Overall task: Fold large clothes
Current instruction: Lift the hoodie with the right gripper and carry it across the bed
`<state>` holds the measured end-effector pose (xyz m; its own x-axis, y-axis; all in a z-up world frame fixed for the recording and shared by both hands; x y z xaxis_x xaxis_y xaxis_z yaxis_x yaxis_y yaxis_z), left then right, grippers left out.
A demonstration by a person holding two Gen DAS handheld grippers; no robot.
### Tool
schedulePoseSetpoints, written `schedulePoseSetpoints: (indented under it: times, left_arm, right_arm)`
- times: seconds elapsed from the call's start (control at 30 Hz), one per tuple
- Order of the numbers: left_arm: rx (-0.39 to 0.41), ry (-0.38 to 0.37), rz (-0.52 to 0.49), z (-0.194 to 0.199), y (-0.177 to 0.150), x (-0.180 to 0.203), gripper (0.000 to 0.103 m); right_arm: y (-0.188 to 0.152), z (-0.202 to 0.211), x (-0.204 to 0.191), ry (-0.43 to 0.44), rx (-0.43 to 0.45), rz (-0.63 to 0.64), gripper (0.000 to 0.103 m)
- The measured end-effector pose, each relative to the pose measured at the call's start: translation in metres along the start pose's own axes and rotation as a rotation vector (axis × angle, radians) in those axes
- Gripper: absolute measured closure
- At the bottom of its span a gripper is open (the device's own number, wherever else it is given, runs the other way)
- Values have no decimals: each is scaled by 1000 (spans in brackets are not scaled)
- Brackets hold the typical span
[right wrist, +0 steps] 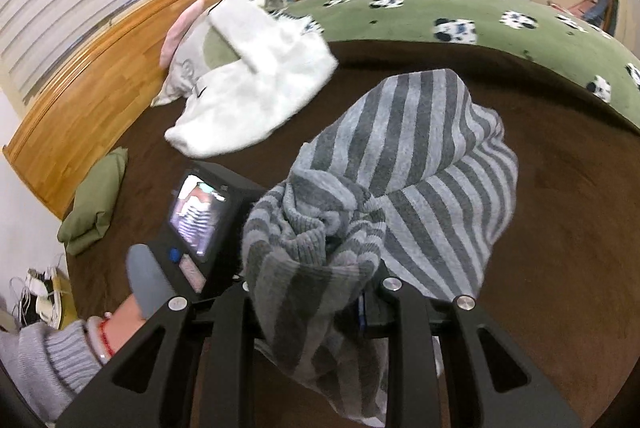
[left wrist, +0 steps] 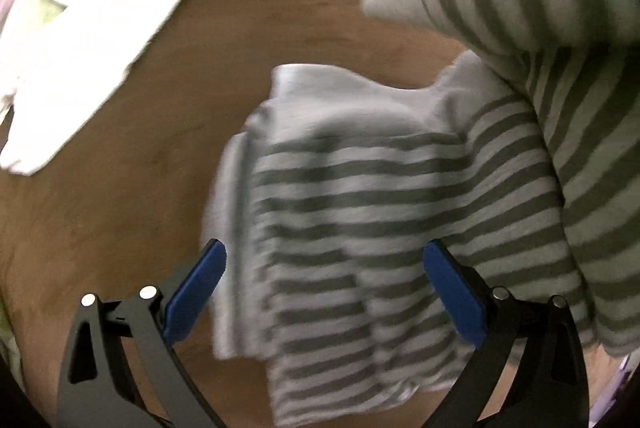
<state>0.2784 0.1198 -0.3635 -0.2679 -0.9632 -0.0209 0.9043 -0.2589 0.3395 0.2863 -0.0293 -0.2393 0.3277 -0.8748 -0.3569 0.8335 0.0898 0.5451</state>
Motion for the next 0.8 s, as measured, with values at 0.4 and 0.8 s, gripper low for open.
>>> schedulePoseSetpoints:
  times: [0.4, 0.8]
  left_arm:
    - [-34, 78, 196, 28, -75, -86, 6]
    - [-52, 108, 297, 33, -111, -126, 7]
  right_arm:
    - [-21, -93, -59, -42, -212, 116, 79]
    - [-55, -169, -61, -124, -400, 147, 79]
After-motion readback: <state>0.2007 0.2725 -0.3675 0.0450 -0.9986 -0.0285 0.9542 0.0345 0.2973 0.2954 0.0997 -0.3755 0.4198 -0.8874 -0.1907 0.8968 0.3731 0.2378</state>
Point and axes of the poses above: each gripper's, at about its wrist camera, not at the fingertips, and z roughly against the way its jaws point, x to its right, y to its top, the point moved 2 cm from there along -z, roughly the way its jaws point, and after that the axes turned 9 degrees about -z, right-handed, at the moved point
